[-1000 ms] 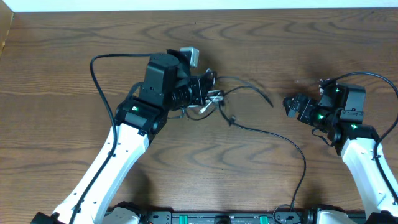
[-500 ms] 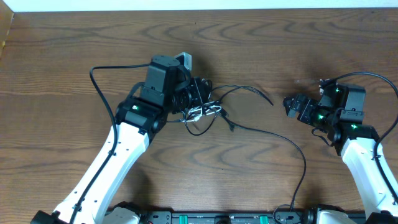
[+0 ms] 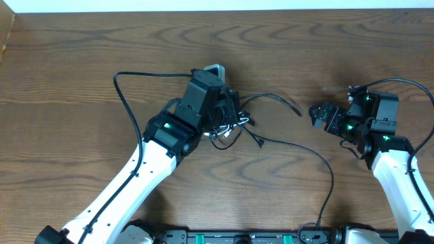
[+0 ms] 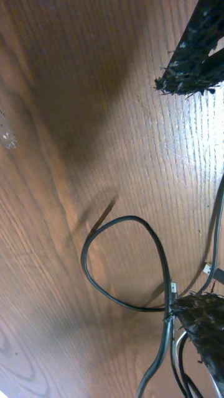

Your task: Untangle cables

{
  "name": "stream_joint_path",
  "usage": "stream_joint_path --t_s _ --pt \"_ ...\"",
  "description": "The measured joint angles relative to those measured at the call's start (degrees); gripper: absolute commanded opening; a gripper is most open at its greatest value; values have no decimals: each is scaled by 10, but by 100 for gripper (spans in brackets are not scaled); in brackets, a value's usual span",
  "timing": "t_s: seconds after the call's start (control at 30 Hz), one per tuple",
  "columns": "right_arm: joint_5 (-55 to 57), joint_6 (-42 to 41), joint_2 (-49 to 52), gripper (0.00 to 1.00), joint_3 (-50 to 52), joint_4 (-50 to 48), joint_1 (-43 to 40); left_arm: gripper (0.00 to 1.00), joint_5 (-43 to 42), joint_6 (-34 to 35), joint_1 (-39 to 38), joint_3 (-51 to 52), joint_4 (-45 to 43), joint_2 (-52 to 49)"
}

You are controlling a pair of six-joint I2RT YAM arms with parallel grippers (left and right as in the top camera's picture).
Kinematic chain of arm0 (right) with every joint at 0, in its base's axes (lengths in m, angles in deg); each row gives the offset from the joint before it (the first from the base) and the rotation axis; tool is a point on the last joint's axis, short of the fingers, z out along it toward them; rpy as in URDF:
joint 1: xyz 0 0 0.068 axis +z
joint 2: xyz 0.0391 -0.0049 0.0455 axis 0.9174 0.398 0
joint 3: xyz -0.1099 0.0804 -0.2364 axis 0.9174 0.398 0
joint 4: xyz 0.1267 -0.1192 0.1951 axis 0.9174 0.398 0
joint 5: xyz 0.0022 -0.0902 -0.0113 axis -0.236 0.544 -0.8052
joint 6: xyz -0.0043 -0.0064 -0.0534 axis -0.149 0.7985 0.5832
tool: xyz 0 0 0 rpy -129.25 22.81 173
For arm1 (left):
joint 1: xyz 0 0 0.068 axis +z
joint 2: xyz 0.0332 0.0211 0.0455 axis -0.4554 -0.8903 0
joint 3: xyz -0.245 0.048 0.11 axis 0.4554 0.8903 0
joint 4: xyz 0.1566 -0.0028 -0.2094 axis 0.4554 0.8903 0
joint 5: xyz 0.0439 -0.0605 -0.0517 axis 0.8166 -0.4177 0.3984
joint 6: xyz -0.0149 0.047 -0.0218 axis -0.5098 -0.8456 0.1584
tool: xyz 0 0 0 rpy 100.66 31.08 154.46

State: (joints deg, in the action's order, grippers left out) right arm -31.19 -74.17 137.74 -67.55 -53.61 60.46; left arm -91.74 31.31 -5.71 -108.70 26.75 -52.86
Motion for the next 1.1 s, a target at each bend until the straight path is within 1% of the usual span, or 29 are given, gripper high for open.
stream_joint_path --t_s 1.1 --pt "0 0 0 99 0 0 0 8 12 0 0 0 9 0"
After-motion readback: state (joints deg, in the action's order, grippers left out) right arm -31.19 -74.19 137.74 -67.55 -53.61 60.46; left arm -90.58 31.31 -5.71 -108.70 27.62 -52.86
